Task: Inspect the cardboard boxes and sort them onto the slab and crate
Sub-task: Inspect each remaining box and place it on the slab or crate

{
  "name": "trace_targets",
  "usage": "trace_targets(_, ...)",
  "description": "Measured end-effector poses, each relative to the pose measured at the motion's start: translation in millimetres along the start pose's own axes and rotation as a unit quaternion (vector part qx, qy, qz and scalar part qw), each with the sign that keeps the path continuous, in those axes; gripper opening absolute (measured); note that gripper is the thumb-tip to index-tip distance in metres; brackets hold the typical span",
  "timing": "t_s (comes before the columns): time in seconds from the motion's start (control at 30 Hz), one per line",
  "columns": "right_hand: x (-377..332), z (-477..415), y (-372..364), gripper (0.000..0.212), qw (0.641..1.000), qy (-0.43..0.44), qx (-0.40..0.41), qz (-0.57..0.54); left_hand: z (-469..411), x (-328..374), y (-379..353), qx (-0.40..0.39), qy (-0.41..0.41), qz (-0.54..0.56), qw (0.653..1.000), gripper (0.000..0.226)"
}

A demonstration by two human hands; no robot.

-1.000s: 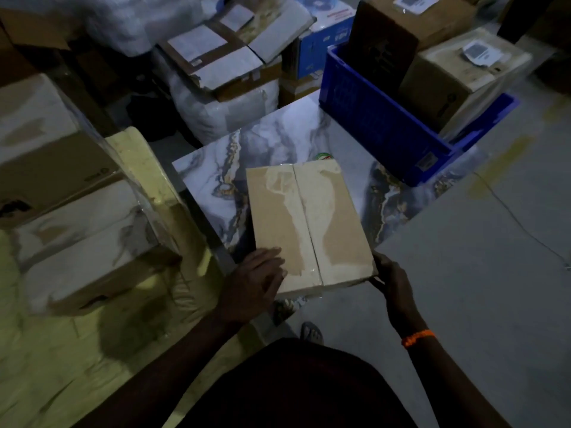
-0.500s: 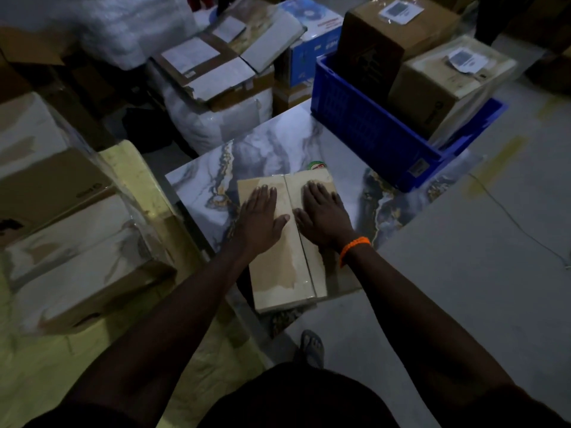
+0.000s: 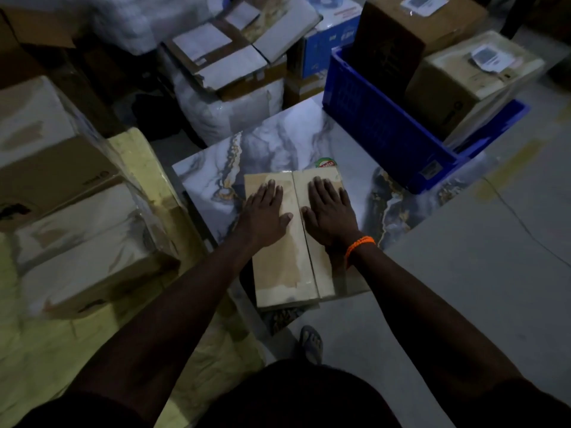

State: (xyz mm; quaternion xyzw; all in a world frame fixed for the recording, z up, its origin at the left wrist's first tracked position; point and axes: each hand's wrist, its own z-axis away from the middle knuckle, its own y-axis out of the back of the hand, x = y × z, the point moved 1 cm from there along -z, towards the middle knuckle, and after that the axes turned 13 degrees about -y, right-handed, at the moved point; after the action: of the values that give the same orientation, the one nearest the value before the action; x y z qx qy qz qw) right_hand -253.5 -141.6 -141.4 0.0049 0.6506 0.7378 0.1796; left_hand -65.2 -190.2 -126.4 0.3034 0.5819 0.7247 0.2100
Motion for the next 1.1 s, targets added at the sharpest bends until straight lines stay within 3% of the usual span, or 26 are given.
trace_targets(0.17, -0.2, 34.3, 5.5, 0.088, 0.999, 0.025, -0.023, -0.023, 39.1, 23.3, 5.7, -0.026, -0.029, 0.018, 0.999, 0.07)
trace_targets(0.33, 26.5, 103.5, -23.5, 0.066, 0.997, 0.048, 0.038, -0.042, 110.0, 44.2, -32.4, 0.022, -0.081, 0.045, 0.995, 0.073)
trace_targets(0.53, 43.0, 162.5, -39.5, 0.057, 0.993, 0.054, 0.099, -0.046, 143.1, 59.7, -57.1, 0.077, -0.107, 0.01, 0.991, 0.063)
trace_targets(0.93, 41.6, 164.7, -41.7, 0.054, 0.992, 0.049, 0.112, -0.042, 143.3, 62.2, -58.5, 0.105, -0.113, -0.026, 0.988, 0.062)
trace_targets(1.1, 46.9, 138.0, -29.2, 0.057, 0.993, 0.061, 0.092, -0.034, 135.7, 46.4, -59.1, 0.103, -0.124, 0.041, 0.986, 0.069)
